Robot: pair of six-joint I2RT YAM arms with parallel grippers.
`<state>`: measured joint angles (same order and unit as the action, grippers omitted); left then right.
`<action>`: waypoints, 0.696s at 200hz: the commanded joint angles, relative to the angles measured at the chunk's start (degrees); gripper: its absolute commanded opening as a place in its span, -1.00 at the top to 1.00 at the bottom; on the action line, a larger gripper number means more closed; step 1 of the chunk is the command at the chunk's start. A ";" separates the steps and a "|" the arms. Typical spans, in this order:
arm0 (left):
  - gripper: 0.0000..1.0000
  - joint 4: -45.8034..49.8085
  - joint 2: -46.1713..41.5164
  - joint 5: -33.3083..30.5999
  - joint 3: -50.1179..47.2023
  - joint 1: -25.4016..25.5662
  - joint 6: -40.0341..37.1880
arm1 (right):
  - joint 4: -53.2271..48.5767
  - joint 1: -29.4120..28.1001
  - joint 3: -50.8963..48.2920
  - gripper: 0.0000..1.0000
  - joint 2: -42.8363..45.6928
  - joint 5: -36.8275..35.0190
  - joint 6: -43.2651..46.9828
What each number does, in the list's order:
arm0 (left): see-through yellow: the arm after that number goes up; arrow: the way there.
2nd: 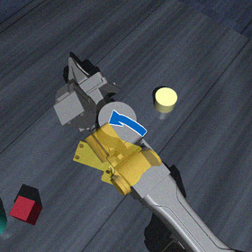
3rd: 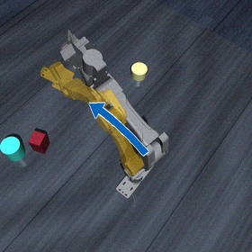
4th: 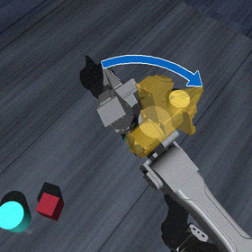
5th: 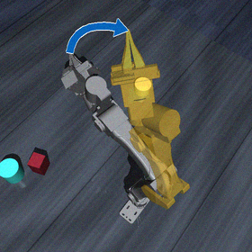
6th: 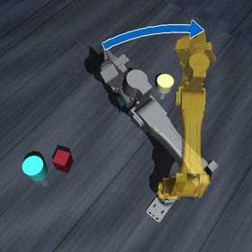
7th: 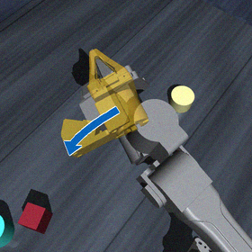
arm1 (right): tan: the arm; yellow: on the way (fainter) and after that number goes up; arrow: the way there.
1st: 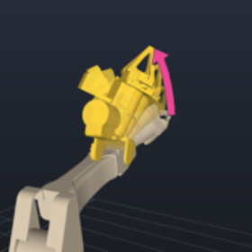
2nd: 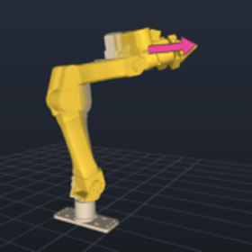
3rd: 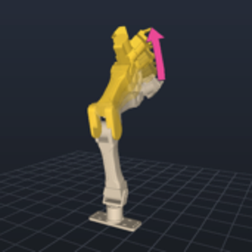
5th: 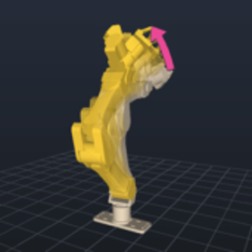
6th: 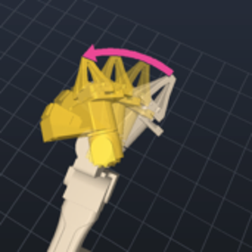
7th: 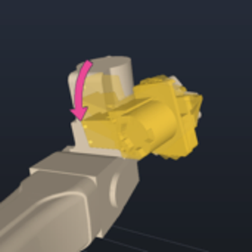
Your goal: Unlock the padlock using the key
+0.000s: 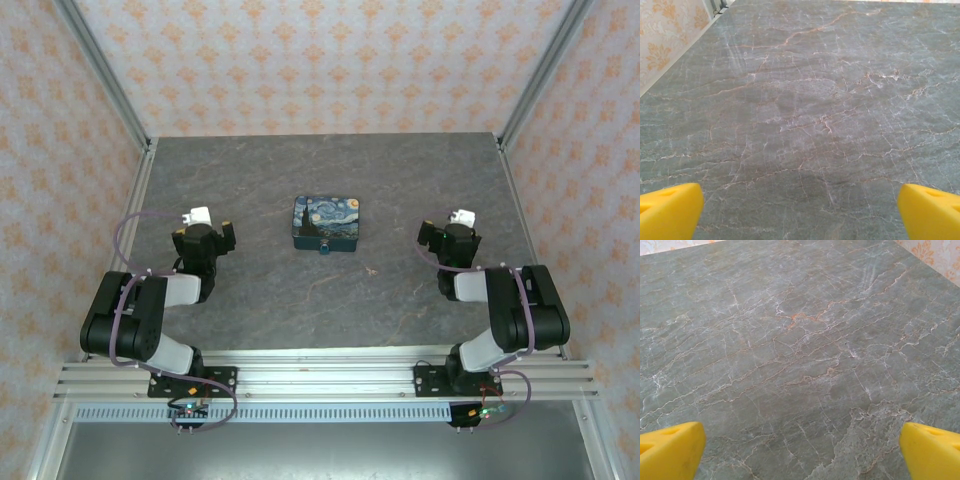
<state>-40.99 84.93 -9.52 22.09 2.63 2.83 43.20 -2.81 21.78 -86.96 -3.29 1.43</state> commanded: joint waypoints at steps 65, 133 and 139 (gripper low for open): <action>-0.96 8.98 -2.46 -0.88 6.91 0.87 -2.35 | -0.84 0.79 0.97 -0.99 6.11 -4.88 -0.28; -0.96 43.23 -9.56 -1.66 23.93 0.88 11.08 | -34.80 0.83 12.01 -0.98 22.77 9.96 -20.85; -0.96 45.76 -10.26 -1.03 25.07 0.96 13.29 | -35.81 0.79 12.30 -0.98 22.79 14.43 -21.27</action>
<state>-12.51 77.69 -10.55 42.17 3.29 6.94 20.47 -2.28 31.97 -64.84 -1.28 -10.72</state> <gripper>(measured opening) 0.983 0.992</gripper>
